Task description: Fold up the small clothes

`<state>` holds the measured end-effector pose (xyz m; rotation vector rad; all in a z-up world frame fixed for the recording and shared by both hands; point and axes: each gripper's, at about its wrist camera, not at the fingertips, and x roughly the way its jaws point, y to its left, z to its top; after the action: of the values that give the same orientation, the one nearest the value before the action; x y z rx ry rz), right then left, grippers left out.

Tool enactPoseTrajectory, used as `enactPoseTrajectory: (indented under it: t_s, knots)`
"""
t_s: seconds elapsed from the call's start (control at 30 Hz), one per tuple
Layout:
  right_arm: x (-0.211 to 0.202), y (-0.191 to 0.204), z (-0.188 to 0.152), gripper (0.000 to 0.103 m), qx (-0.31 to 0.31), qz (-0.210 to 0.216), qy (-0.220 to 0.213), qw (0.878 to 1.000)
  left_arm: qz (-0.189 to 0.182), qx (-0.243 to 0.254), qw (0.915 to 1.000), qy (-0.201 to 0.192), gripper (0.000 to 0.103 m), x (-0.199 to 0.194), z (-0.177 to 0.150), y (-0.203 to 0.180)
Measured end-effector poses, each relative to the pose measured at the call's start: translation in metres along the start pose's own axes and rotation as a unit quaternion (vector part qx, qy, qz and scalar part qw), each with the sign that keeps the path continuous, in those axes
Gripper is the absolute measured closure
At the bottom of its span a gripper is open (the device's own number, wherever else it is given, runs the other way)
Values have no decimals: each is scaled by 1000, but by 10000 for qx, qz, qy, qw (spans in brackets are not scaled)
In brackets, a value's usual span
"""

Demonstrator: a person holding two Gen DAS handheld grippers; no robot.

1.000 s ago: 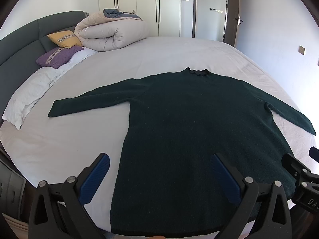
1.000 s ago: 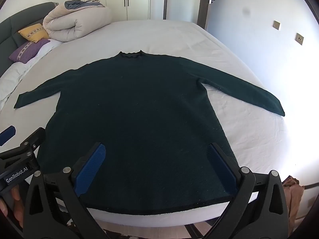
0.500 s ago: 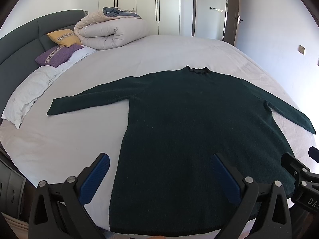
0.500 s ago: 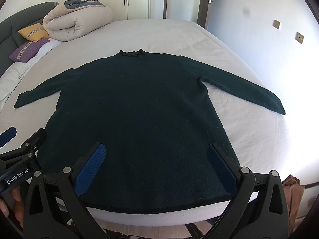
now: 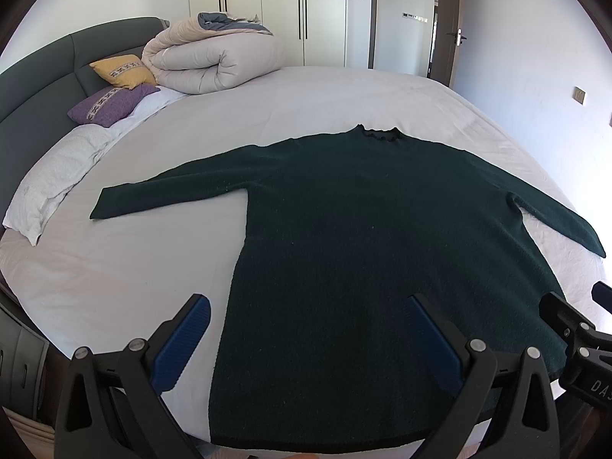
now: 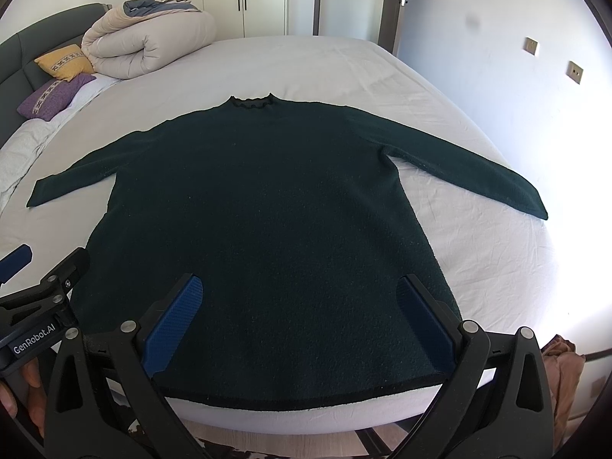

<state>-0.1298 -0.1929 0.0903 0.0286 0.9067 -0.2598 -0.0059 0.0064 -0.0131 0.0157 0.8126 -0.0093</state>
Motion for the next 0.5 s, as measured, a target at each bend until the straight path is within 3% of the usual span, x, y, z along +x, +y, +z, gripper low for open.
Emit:
enactPoseTrajectory:
  t_s: [0.5]
  knots:
    - [0, 0, 0, 0, -4, -4, 7, 10000, -8, -3, 10000, 9, 0, 0, 0, 0]
